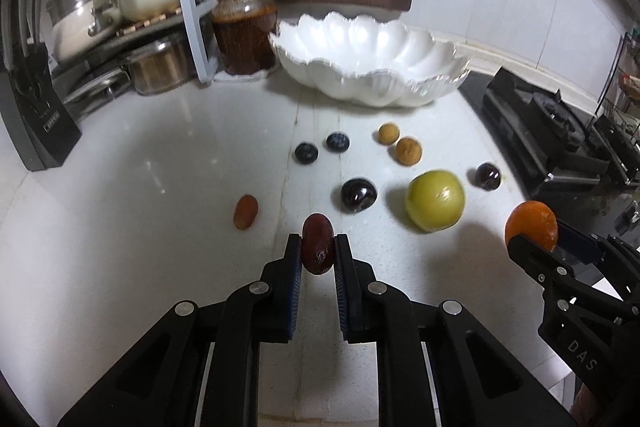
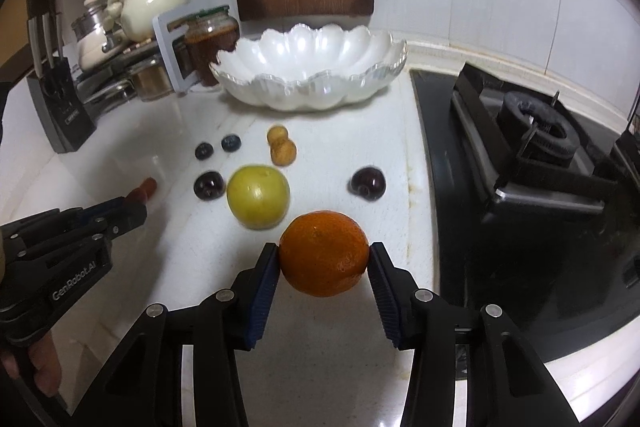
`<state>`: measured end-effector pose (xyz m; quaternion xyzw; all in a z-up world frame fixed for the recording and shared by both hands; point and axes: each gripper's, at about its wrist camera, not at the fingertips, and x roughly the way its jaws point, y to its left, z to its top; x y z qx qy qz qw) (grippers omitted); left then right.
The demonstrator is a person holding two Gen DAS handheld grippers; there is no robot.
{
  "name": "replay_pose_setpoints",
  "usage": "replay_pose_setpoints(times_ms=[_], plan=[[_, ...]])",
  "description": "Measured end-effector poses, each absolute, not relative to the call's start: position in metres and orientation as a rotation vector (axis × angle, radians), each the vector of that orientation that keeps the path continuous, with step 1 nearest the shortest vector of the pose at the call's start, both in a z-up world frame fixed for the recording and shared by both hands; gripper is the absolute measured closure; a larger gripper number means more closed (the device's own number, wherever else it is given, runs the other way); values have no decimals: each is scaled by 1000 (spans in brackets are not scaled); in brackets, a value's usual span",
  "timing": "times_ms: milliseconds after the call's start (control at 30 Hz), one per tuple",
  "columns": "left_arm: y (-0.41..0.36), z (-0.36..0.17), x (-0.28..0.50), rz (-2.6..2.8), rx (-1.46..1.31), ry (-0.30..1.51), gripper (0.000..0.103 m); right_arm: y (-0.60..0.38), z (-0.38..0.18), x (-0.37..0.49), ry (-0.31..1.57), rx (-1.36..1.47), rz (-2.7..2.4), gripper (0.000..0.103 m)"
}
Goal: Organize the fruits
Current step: 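Carry the tangerine and date into the white bowl and open both tools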
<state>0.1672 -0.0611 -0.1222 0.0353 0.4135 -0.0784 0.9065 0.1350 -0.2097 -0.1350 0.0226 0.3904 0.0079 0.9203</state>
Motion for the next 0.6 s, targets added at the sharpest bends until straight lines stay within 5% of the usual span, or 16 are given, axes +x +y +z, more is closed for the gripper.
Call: replay_pose_setpoints(times_ms=[600], plan=[[-75,-47,165,-170,95,626,86,-217,-61,135,603,12,30,56]])
